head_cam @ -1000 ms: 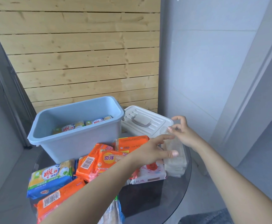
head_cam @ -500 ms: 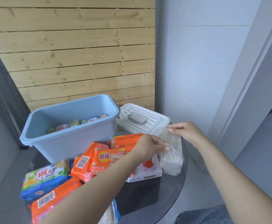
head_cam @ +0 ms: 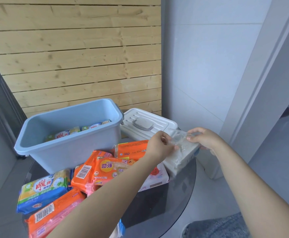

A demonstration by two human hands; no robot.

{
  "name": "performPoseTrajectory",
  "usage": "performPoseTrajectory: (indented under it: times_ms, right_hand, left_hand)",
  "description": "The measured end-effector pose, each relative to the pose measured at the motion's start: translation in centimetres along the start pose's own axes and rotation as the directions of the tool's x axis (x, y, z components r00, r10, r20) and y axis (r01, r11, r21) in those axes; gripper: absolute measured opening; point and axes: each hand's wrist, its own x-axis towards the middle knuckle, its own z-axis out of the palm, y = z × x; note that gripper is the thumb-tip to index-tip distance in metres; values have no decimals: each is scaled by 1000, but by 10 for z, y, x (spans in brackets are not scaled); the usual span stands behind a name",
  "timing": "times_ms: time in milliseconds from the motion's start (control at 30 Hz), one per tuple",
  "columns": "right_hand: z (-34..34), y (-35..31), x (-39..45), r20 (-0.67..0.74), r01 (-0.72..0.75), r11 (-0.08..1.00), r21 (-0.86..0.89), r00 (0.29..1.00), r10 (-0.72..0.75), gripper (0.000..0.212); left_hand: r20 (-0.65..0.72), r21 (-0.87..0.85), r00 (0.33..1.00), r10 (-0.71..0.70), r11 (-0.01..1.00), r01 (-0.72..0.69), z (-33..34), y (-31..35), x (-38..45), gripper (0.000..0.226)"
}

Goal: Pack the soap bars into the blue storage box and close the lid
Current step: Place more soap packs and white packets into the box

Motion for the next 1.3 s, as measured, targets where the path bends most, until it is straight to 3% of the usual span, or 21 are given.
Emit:
performPoseTrajectory:
  times_ms: [167,367,500,600,700,900,1133,1300]
  right_hand:
    - [4,3,-3,61,118,990,73,991,-123,24]
    - [-4,7,-4,144,165,983,-84,978,-152,22]
    - [-8,2,-9,249,134,980,-150,964,-94,25]
    - [-9,0,-11,281,144,972,-185,956,-88,24]
    - [-13,1,-12,357,143,975,-169,931,-75,24]
    - [-26,11,-10,483,137,984,-111,873,-67,55]
    - [-32,2,-15,401,154,971,-184,914,-69,46]
    - [-37,-28,-35,311,240,963,-119,931,-194,44]
  left_hand:
    - [-87,77,992,90,994,-83,5,-2,-3,42]
    - [-78,262,977,196,950,-169,7,-5,-11,5]
    - [6,367,978,210,909,-198,2,-2,-16,29]
    - [154,448,980,123,875,-180,-1,5,-24,61]
    - [230,545,971,66,818,-184,2,9,-28,64]
    - [175,404,981,80,903,-146,0,3,-20,50]
    - [192,305,973,128,934,-183,-10,8,-15,36]
    - [166,229,963,211,942,-246,-35,31,-20,31]
